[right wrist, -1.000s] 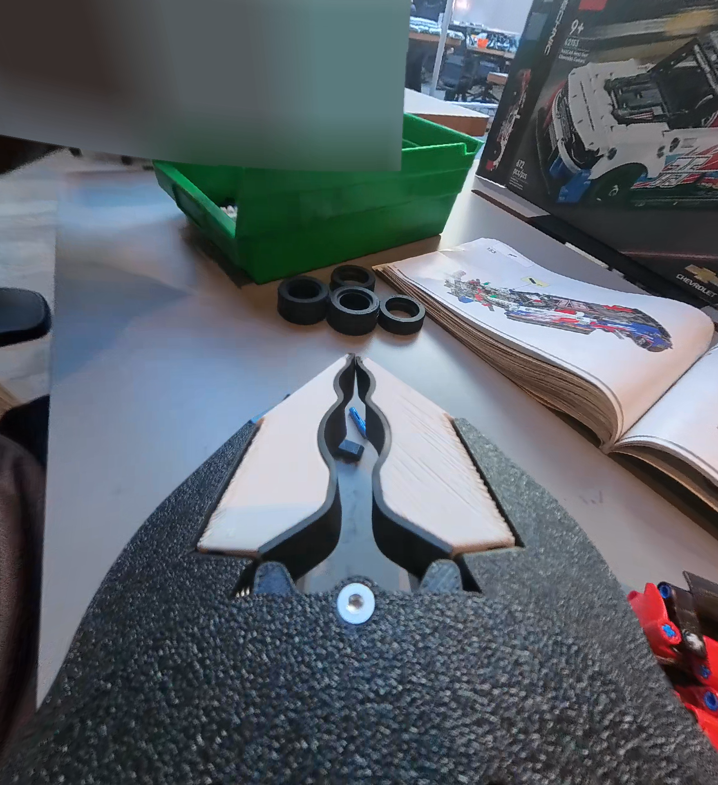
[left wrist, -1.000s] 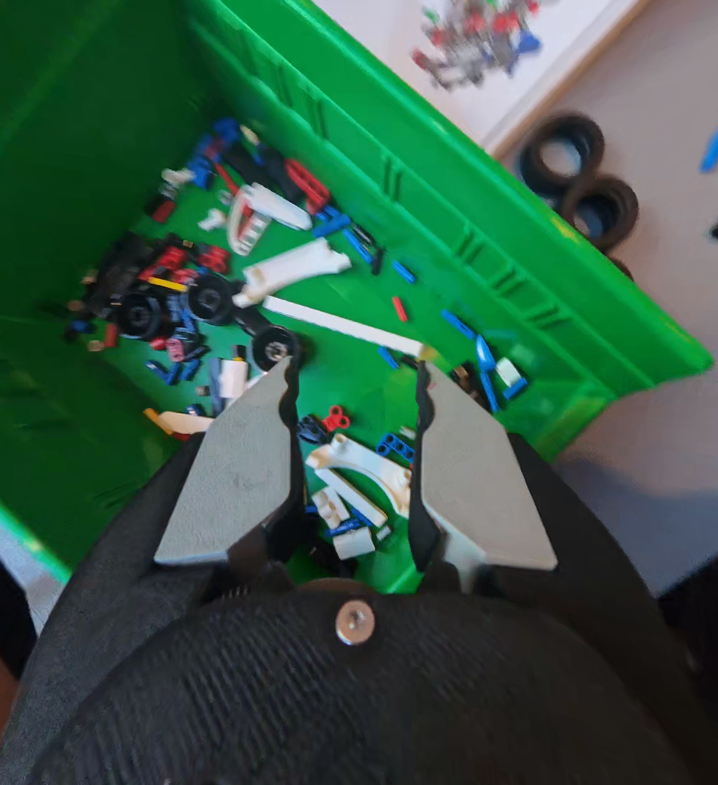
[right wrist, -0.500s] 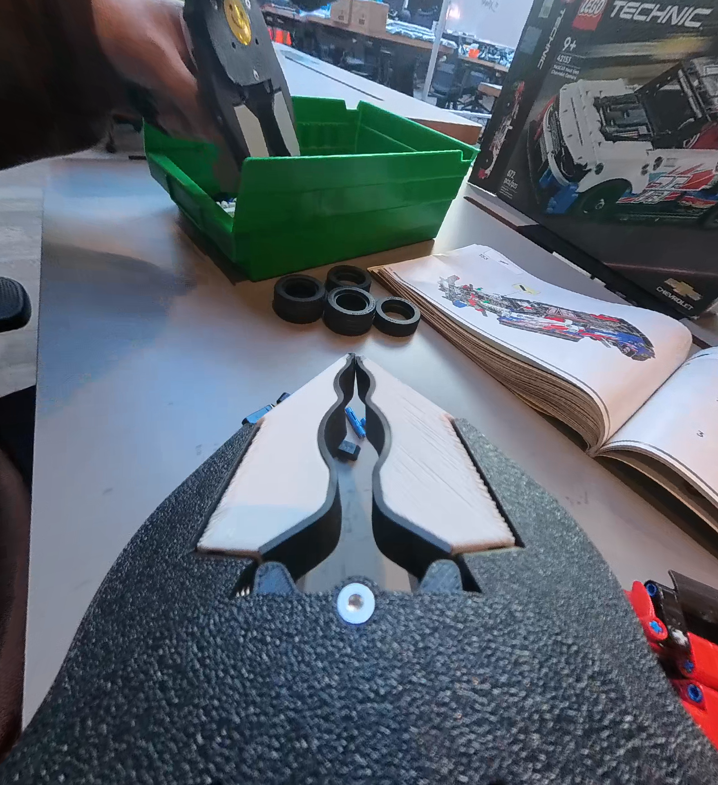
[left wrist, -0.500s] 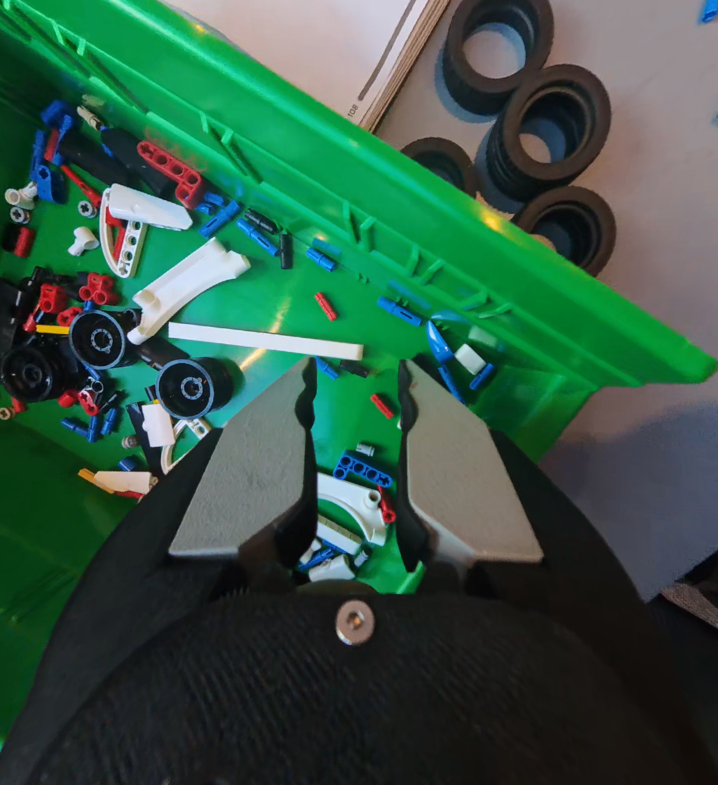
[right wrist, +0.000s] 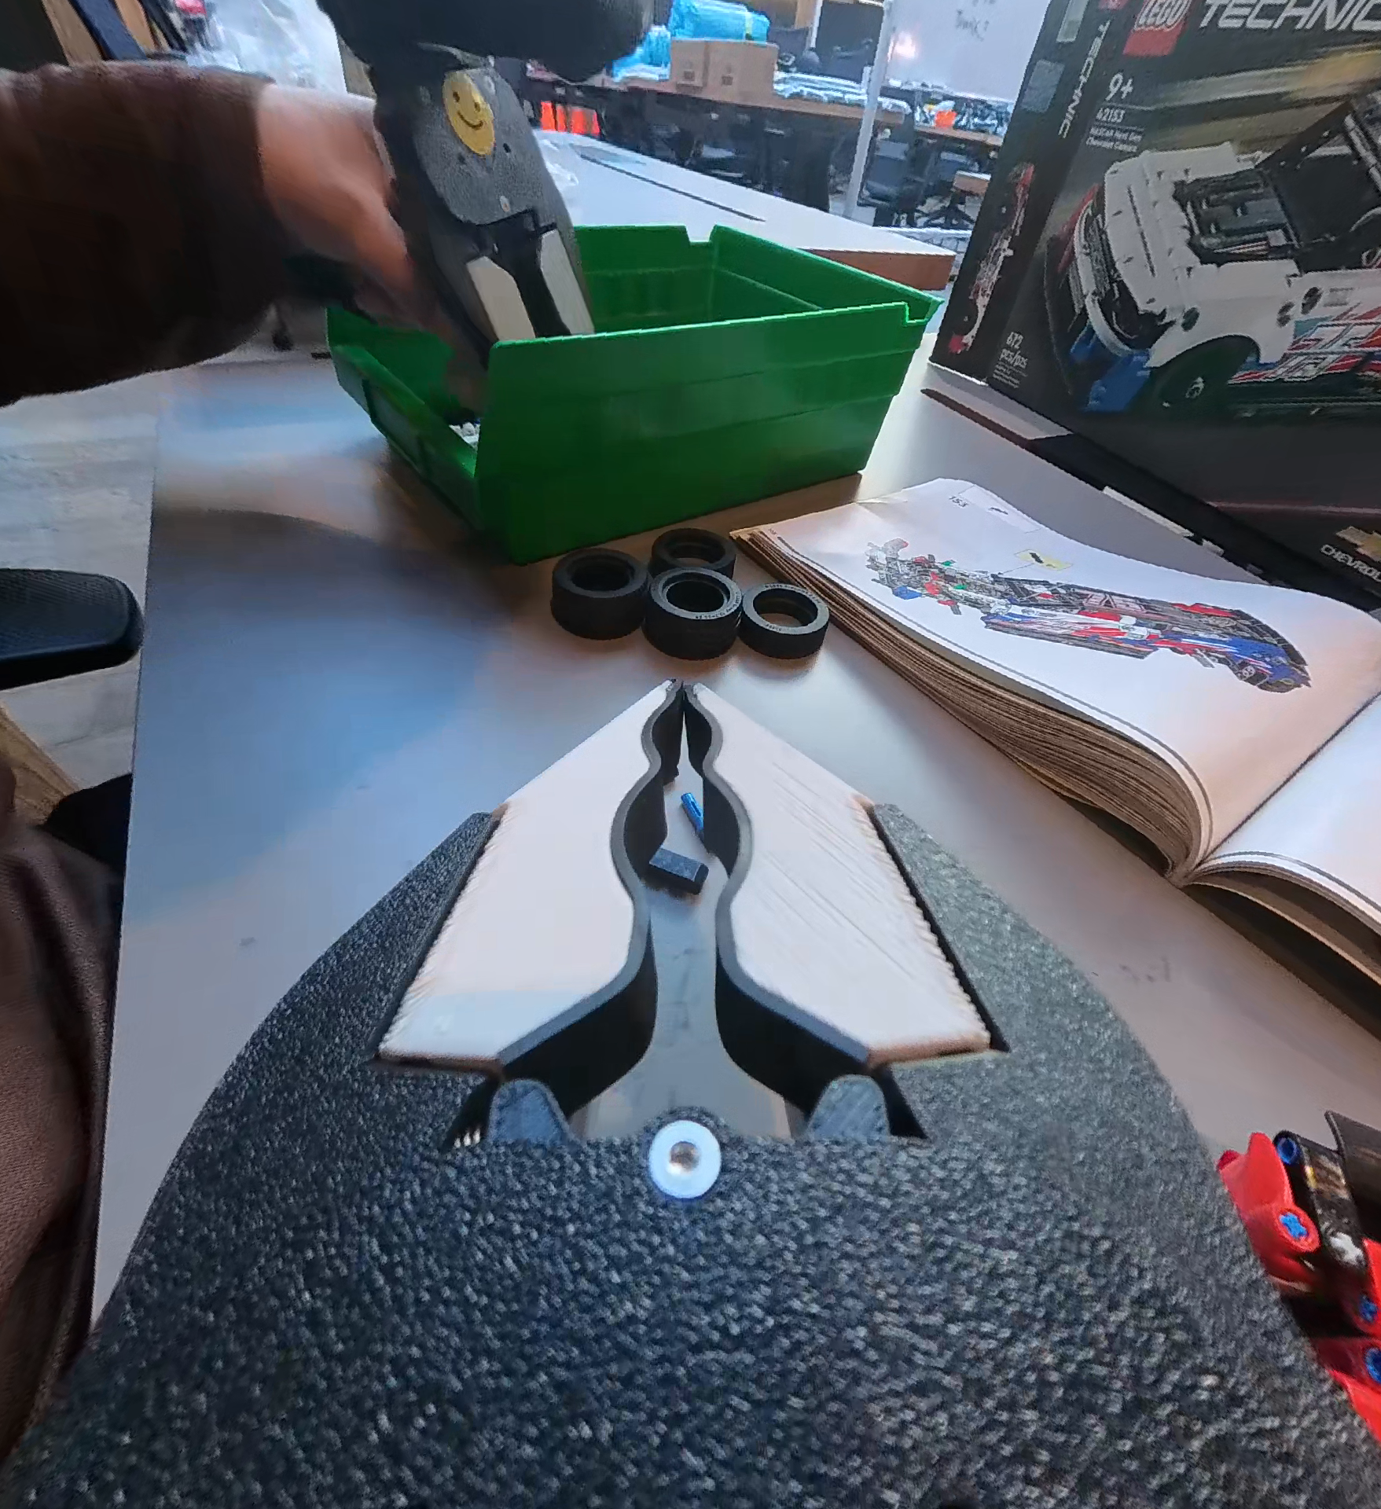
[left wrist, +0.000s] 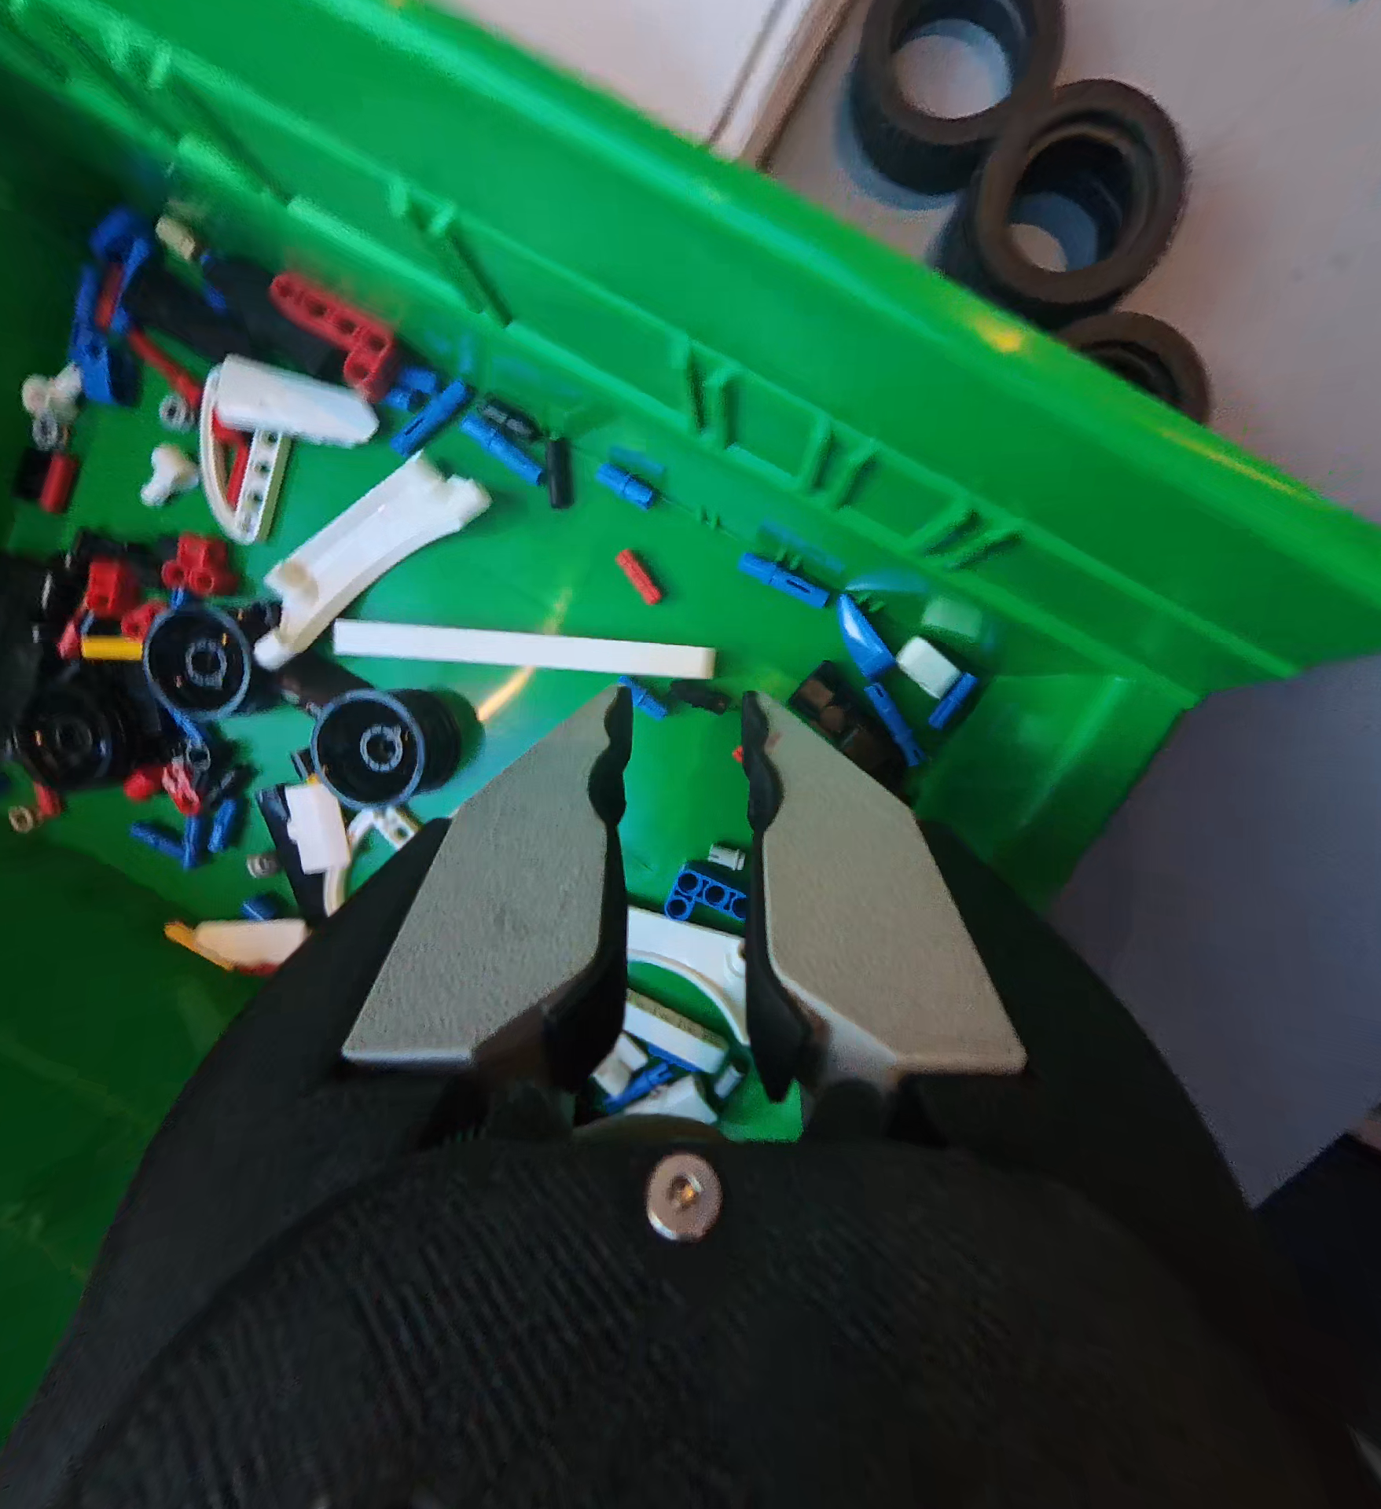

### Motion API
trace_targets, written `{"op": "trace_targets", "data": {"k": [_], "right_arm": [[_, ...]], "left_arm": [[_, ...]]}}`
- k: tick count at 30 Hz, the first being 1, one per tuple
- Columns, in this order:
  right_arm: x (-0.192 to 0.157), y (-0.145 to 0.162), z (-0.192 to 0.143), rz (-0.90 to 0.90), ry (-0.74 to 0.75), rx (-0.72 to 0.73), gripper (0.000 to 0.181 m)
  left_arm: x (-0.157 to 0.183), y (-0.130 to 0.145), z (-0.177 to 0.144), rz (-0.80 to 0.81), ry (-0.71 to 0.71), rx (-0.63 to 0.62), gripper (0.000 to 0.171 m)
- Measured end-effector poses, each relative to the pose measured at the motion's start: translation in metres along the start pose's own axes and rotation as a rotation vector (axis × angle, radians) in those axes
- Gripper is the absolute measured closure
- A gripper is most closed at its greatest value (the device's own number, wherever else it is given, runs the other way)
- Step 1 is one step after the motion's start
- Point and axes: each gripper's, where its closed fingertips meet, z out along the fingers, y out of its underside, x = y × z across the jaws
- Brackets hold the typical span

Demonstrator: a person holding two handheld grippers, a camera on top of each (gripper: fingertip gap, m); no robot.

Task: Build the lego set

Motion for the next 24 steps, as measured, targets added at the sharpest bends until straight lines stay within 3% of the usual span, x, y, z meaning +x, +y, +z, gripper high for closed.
{"op": "trace_targets", "data": {"k": [5,24], "right_arm": [[0.000,-0.001,-0.001,0.006,-0.002,0.011,0.181],[0.001,0.000,0.000,-0.009,0.019,0.002,0.181]], "left_arm": [[0.019,0.003,0.007,0.312,0.085,-0.047,0.147],[0.002,0.013,0.013,0.311,0.067,-0.152,0.157]]}}
